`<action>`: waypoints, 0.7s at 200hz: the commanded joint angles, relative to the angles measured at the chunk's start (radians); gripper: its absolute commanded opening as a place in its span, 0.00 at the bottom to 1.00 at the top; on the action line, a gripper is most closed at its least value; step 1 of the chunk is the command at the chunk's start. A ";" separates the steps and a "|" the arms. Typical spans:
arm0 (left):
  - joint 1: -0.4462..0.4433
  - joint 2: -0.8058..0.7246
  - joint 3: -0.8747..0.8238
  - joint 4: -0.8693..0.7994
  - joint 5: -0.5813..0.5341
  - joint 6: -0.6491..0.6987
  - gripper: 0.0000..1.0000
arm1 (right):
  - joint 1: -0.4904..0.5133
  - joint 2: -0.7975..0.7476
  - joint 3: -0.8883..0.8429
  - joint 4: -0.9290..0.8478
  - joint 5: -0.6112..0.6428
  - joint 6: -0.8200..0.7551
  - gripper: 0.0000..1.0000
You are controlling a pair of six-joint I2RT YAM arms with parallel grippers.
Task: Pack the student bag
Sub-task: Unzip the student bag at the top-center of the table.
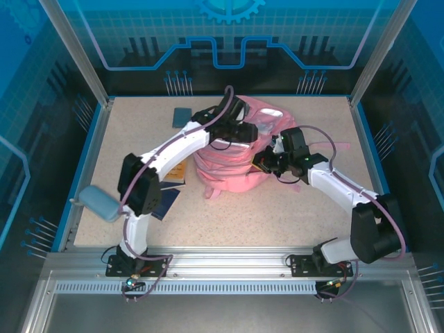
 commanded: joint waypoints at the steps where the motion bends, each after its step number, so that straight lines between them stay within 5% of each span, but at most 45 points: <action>1: 0.017 -0.191 -0.154 0.043 -0.075 -0.047 0.59 | 0.009 -0.005 0.074 0.044 0.001 -0.017 0.01; 60: -0.082 -0.477 -0.622 0.202 -0.114 -0.160 0.61 | 0.028 0.027 0.150 0.047 -0.010 -0.020 0.00; 140: -0.169 -0.392 -0.701 0.366 -0.184 -0.247 0.50 | 0.085 0.059 0.200 0.071 -0.063 0.010 0.00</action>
